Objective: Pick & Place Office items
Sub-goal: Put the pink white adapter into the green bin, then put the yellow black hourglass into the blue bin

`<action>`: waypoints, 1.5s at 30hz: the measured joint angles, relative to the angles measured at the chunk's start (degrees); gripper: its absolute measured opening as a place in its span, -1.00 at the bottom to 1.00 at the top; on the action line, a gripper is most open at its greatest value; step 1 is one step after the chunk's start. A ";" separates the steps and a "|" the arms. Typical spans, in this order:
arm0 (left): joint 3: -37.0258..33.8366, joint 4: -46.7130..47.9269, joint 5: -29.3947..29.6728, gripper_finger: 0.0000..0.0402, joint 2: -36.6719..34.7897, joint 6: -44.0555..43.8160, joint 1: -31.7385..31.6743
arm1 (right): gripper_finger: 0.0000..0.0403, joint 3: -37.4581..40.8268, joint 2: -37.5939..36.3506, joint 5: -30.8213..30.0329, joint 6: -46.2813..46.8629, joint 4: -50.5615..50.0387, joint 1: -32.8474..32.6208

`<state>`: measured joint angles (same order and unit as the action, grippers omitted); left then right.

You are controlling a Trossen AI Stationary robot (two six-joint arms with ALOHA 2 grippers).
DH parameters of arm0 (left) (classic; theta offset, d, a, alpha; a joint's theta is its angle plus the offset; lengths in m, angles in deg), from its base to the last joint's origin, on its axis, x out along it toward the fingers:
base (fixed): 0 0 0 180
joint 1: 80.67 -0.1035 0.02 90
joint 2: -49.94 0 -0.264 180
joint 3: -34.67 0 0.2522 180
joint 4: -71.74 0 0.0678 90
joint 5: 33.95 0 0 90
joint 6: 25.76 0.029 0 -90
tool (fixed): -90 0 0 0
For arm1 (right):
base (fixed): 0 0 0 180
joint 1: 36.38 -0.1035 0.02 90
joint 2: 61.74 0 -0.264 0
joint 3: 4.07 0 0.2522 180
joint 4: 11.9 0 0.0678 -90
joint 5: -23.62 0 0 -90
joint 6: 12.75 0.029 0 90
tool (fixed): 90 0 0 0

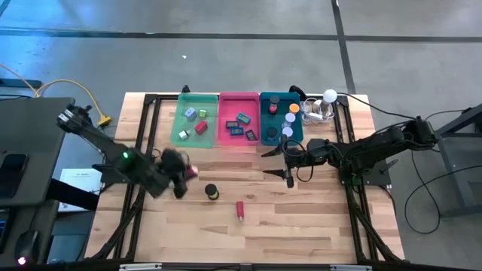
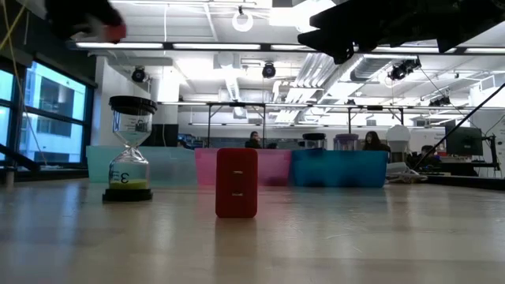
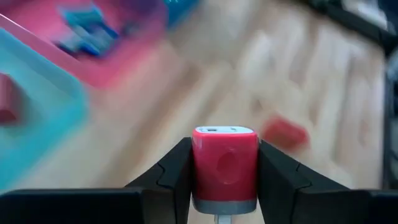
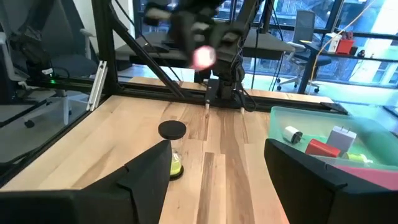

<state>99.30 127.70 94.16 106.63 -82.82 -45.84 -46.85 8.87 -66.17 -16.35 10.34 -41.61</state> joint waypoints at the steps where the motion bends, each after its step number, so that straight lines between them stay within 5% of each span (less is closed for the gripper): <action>1: 0.00 0.52 1.34 -0.39 -1.78 0.84 -1.57 | 0.23 0.00 0.00 0.04 0.58 -0.04 0.00; 9: 0.00 0.23 -1.02 -0.39 -9.29 14.00 -21.25 | 0.23 0.00 0.00 3.14 1.00 -0.11 -0.03; 16: 0.00 -1.74 -17.75 -0.39 -6.68 24.63 -44.30 | 0.23 0.00 0.00 2.81 0.99 -0.10 -0.11; 24: 0.00 -2.17 -32.44 -0.39 4.24 32.90 -64.22 | 0.23 0.00 0.00 2.77 0.92 -0.08 -0.11; 32: 0.00 -3.11 -35.92 -0.39 15.59 34.80 -71.38 | 0.23 0.00 0.00 2.90 0.78 -1.55 -0.13; 40: 0.00 -4.27 -36.04 0.19 19.86 36.51 -72.30 | 0.23 0.00 0.02 2.93 0.35 -2.68 -0.13; 45: 0.00 -4.77 -36.08 0.35 19.48 36.97 -71.58 | 0.23 0.00 0.02 2.93 0.35 -2.67 -0.11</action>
<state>99.30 122.93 58.08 126.11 -45.85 -117.43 -46.85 8.89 -63.24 -16.00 7.68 -41.72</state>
